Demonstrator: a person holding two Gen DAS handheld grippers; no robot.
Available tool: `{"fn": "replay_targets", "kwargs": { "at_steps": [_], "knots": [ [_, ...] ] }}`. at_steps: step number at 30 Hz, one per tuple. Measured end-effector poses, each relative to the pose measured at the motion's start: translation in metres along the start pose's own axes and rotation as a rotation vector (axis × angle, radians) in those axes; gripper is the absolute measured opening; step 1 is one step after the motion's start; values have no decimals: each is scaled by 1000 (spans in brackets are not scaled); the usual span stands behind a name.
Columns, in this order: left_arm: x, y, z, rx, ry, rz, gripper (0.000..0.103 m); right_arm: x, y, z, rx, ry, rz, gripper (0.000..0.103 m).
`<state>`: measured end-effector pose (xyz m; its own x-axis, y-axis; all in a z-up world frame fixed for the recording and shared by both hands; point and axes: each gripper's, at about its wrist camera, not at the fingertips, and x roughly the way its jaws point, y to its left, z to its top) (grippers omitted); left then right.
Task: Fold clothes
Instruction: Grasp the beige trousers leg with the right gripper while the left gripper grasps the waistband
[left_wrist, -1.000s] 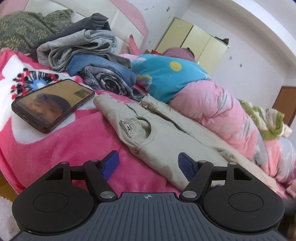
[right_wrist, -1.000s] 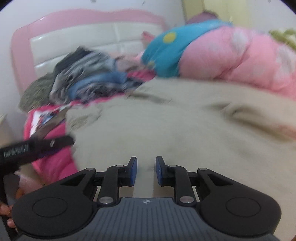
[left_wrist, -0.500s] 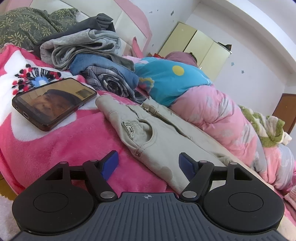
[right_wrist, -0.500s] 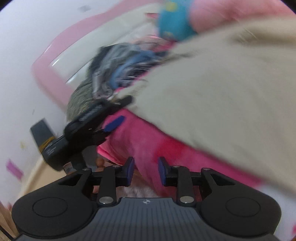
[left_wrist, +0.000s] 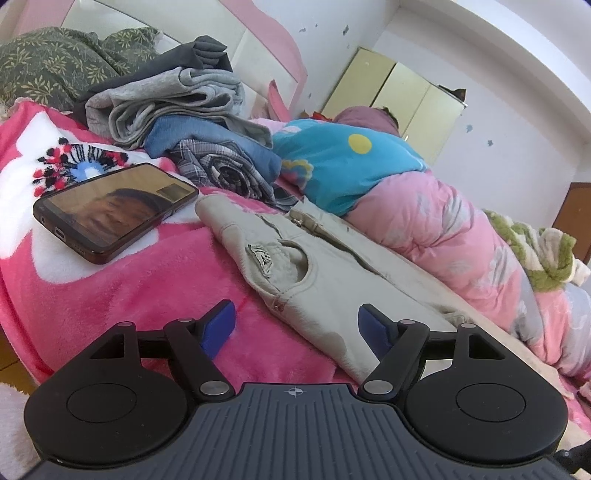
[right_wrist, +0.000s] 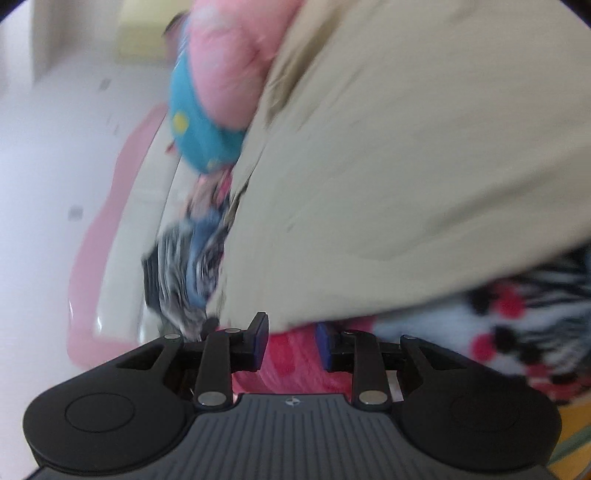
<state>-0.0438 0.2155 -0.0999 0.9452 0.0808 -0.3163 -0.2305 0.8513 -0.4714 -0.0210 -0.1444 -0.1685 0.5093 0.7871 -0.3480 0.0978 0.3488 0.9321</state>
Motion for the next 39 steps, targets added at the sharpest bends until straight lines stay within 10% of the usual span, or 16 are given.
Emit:
{"fn": "replay_targets", "kwargs": {
  "at_steps": [12, 39],
  "knots": [
    [-2, 2, 0, 0, -6, -1, 76, -18, -33, 2, 311, -122, 35, 30],
    [20, 11, 12, -250, 72, -85, 77, -28, -23, 19, 195, -192, 74, 31]
  ]
}}
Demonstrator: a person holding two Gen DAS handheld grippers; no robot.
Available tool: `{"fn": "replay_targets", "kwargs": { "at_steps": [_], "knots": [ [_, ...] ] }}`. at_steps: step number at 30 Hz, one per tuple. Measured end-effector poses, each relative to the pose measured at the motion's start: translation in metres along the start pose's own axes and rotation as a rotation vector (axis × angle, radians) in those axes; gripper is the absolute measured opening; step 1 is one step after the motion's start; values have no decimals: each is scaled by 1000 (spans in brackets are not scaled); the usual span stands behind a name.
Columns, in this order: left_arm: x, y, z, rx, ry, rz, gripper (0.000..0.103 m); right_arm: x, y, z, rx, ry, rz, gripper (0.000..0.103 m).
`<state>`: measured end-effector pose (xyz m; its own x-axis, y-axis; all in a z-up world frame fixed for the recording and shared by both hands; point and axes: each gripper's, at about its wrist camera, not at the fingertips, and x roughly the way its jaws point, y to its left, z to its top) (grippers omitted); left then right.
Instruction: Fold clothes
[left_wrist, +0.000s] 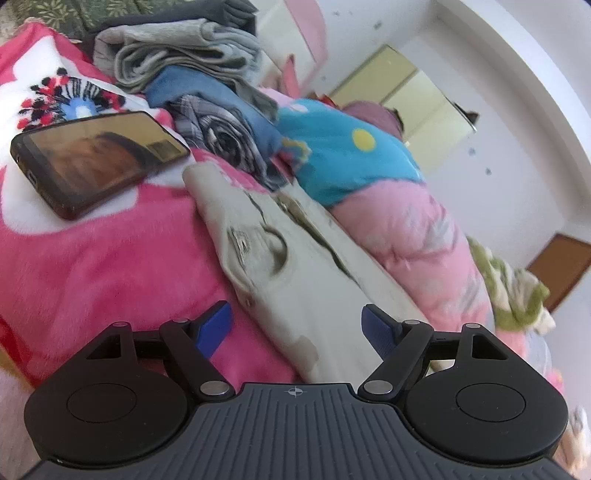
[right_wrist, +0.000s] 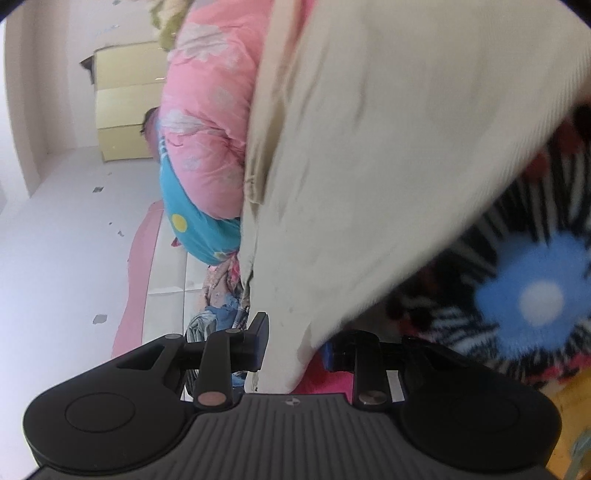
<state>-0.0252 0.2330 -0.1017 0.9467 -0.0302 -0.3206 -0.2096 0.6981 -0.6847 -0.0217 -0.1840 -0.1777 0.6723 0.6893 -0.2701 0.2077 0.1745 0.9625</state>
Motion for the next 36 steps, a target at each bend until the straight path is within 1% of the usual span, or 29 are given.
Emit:
{"fn": "replay_targets", "kwargs": {
  "at_steps": [4, 7, 8, 10, 12, 13, 15, 16, 18, 20, 21, 25, 29, 33, 36],
  "knots": [
    [11, 2, 7, -33, -34, 32, 76, 0, -2, 3, 0, 2, -4, 29],
    [19, -1, 12, -30, -59, 61, 74, -5, -4, 6, 3, -6, -9, 28],
    [22, -1, 13, -34, -67, 73, 72, -7, -5, 7, 5, -11, -11, 27],
    [26, -2, 17, -38, -80, 100, 66, -11, -8, 10, 22, -26, -16, 25],
    [28, -2, 20, -46, -90, 124, 57, -16, -11, 14, 43, -45, -22, 21],
    [29, -2, 22, -51, -93, 132, 55, -18, -11, 15, 44, -56, -30, 20],
    [29, -1, 24, -67, -98, 141, 43, -23, -8, 19, 26, -83, -48, 15],
    [29, -1, 25, -76, -103, 142, 40, -25, -5, 21, 3, -99, -57, 14],
    [27, -2, 28, -87, -124, 128, 28, -29, 1, 25, -47, -131, -75, 9],
    [25, -7, 30, -82, -147, 111, 20, -33, 13, 29, -130, -167, -82, 4],
    [23, -11, 30, -76, -160, 97, 19, -36, 20, 31, -174, -185, -85, 3],
    [26, -27, 39, -79, -191, 29, 16, -41, 57, 38, -367, -244, -85, 2],
    [46, -47, 56, -84, -198, -32, 15, -39, 99, 49, -532, -304, -68, 2],
    [76, -69, 75, -63, -200, -63, 15, -25, 131, 68, -603, -349, -33, 2],
    [107, -81, 87, -56, -174, -68, 15, -9, 149, 86, -638, -369, -24, 2]
  ]
}}
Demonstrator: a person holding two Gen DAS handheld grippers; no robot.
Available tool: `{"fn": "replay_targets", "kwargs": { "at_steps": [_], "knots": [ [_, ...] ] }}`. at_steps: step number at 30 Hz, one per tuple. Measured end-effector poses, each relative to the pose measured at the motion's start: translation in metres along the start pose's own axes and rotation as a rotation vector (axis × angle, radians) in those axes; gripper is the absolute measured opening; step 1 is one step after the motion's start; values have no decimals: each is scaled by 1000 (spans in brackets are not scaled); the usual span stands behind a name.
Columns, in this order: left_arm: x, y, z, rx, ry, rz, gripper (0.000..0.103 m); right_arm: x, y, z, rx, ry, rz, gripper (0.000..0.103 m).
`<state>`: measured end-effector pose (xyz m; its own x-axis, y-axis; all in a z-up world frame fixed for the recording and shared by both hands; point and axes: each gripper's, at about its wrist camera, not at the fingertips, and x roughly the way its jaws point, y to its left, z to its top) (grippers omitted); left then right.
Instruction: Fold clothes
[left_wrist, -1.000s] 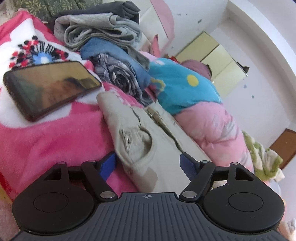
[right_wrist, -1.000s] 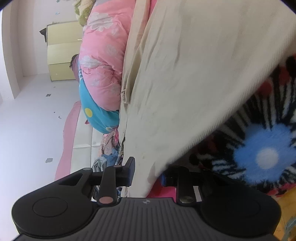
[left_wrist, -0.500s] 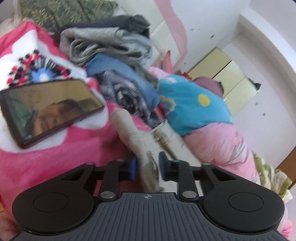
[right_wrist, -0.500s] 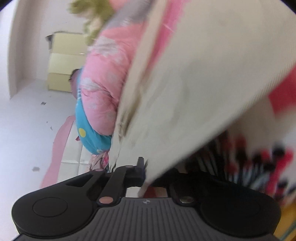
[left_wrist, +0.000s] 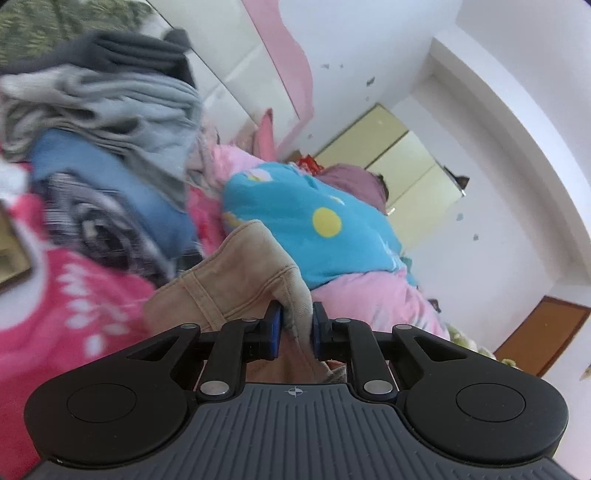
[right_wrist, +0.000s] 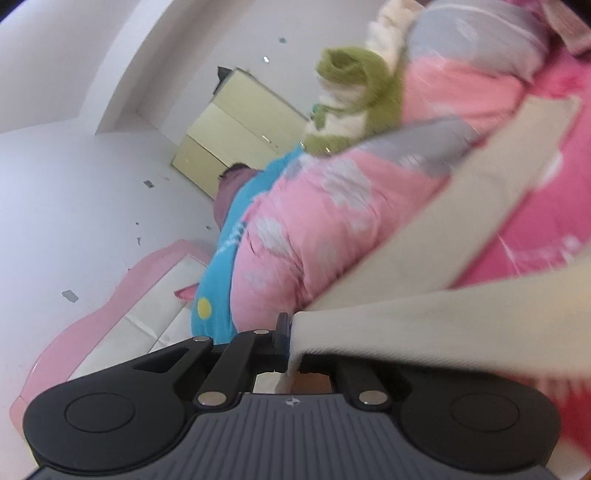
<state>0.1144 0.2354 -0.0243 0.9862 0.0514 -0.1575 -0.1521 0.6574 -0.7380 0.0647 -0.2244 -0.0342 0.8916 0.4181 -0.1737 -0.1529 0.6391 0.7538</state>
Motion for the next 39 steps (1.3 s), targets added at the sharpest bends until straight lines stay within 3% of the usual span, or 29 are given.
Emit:
{"fn": "replay_targets", "kwargs": {
  "at_steps": [7, 13, 16, 18, 20, 24, 26, 29, 34, 36, 39],
  "knots": [
    [72, -6, -8, 52, 42, 54, 15, 77, -10, 32, -21, 12, -40, 2],
    [115, 18, -23, 2, 170, 122, 21, 134, -39, 32, 19, 55, -110, 2],
    [117, 24, -23, -14, 169, 103, 32, 158, -60, 28, 77, 80, -141, 3],
    [116, 25, -22, -25, 168, 74, 50, 171, -72, 25, 97, 103, -166, 4],
    [114, 25, -20, -37, 173, 34, 60, 186, -85, 23, 127, 151, -192, 6],
    [104, 23, -15, -79, 157, 1, 66, 205, -121, 17, 303, 270, -218, 11],
    [98, 20, -12, -86, 135, -18, 70, 200, -129, 17, 345, 268, -174, 13],
    [88, 18, -8, -71, 110, -32, 77, 180, -122, 20, 361, 233, -134, 39],
    [69, 26, -9, -116, 157, -29, 78, 136, -110, 30, 411, 185, -96, 47],
    [61, 32, -13, -138, 195, -26, 78, 112, -105, 30, 421, 158, -84, 57],
    [46, 39, -18, -161, 241, -19, 78, 74, -97, 24, 419, 154, -85, 60]
  ]
}}
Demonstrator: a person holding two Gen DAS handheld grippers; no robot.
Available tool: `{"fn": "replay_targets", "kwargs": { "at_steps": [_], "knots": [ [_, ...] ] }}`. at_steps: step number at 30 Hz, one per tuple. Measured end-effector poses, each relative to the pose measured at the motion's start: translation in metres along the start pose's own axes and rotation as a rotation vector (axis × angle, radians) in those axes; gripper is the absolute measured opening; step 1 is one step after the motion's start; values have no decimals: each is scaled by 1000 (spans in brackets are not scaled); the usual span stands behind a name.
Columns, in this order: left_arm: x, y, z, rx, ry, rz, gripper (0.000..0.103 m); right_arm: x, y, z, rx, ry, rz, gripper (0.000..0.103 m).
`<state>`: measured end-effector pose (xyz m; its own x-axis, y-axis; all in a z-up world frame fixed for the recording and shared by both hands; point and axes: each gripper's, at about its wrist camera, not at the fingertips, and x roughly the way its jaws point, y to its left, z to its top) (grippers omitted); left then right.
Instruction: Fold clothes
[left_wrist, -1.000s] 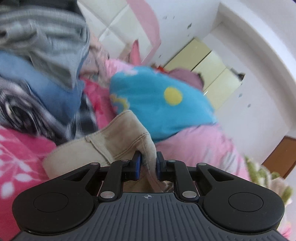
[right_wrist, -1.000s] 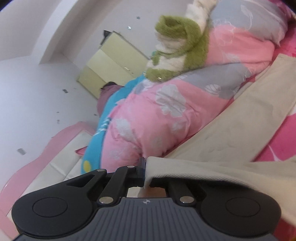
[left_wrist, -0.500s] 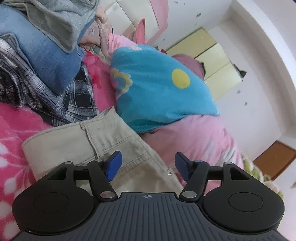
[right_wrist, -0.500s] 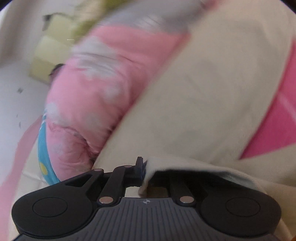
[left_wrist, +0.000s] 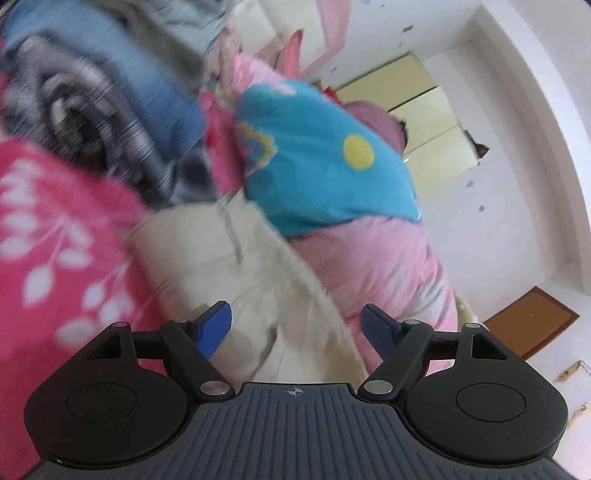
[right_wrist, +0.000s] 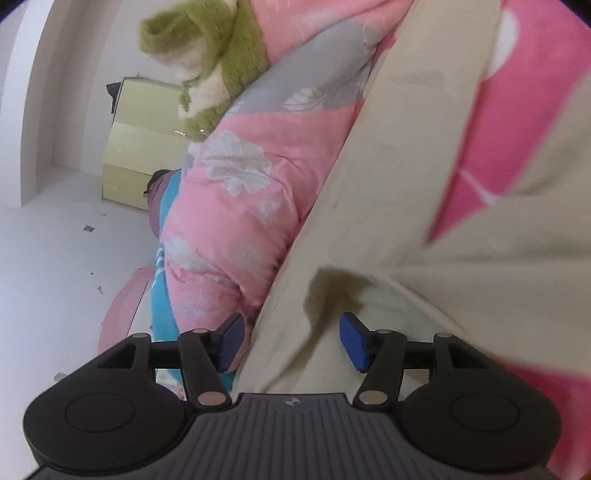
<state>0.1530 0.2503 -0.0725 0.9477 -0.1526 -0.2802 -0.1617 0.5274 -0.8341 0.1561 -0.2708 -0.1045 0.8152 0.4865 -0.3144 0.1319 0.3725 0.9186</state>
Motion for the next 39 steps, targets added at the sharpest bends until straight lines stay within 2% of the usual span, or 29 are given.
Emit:
{"fn": "replay_targets", "kwargs": {
  "at_steps": [5, 9, 11, 16, 22, 27, 28, 30, 33, 38, 39],
  "knots": [
    [-15, 11, -4, 18, 24, 18, 78, -39, -11, -26, 26, 66, -95, 61],
    [-16, 20, -4, 2, 49, 41, 78, -34, -18, -43, 6, 137, -187, 61],
    [-13, 21, -5, 9, 59, 51, 78, -23, -17, -47, -20, 145, -216, 61],
    [6, 14, -11, 94, 47, 94, 78, 10, -11, -37, -75, 115, -204, 60],
    [27, 5, -17, 198, 8, 165, 78, 47, -16, -12, -58, 45, -161, 60],
    [36, 8, -13, 177, -35, 166, 78, 68, -19, 8, -10, 16, -137, 59],
    [37, 8, -12, 169, -43, 163, 78, 71, -20, 11, -13, 8, -139, 57],
    [39, 9, -10, 164, -53, 163, 78, 78, -22, 15, -32, -9, -153, 44],
    [46, 5, -10, 181, -54, 178, 78, 89, -25, 19, -67, -33, -163, 30],
    [56, 0, -12, 229, -52, 203, 74, 103, -27, 28, -87, -40, -148, 26],
    [57, 0, -12, 231, -57, 208, 67, 106, -26, 29, -100, -40, -150, 24]
  ]
}}
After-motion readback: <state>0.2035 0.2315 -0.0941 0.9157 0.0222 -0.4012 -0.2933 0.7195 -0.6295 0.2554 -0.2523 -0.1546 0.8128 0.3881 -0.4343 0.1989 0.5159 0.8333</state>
